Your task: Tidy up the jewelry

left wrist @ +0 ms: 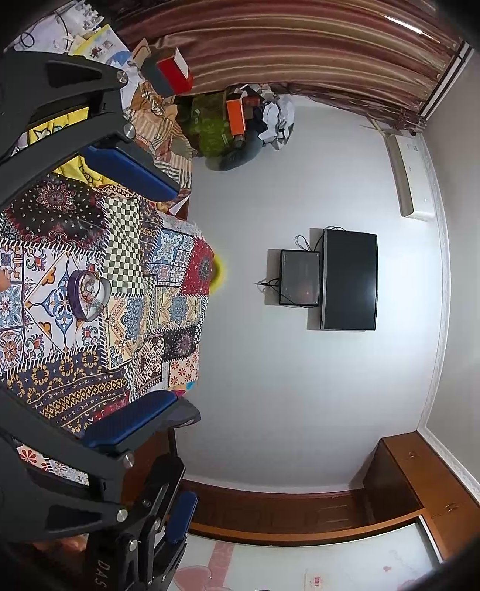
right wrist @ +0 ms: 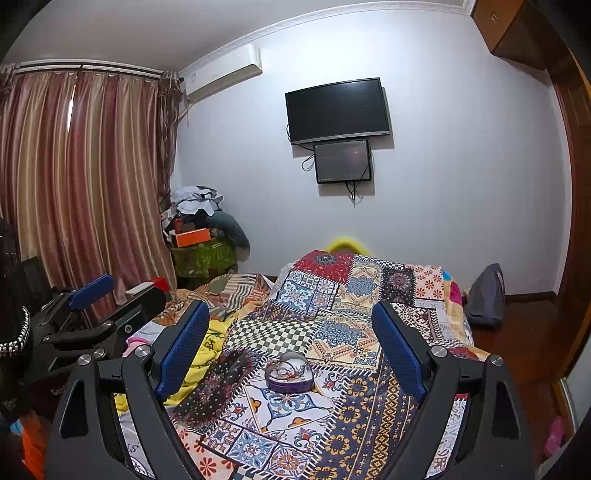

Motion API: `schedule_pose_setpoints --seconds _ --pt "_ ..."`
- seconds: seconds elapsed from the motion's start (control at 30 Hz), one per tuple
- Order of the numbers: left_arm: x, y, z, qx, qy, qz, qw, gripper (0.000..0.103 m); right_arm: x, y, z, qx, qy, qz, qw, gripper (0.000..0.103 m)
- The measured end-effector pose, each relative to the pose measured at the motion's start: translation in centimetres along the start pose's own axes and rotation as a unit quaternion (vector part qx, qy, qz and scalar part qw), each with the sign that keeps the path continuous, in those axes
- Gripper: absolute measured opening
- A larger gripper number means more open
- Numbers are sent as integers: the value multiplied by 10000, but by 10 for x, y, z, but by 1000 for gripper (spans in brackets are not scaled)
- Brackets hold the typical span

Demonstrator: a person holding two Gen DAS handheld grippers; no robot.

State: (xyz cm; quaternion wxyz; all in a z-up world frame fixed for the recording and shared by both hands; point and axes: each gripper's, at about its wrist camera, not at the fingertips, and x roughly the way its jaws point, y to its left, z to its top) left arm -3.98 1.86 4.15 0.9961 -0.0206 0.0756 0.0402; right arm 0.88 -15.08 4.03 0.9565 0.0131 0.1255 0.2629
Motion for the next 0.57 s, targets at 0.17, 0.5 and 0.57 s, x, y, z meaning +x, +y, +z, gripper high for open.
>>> schedule_pose_setpoints --seconds 0.17,0.5,0.57 --pt "2 0 -1 4 19 9 10000 103 0 0 0 9 0 -3 10000 88" --pt "3 -1 -4 16 50 -6 10000 103 3 0 -1 53 31 0 10000 88" --pt "5 -1 -4 29 71 -6 10000 103 3 0 -1 56 38 0 10000 88"
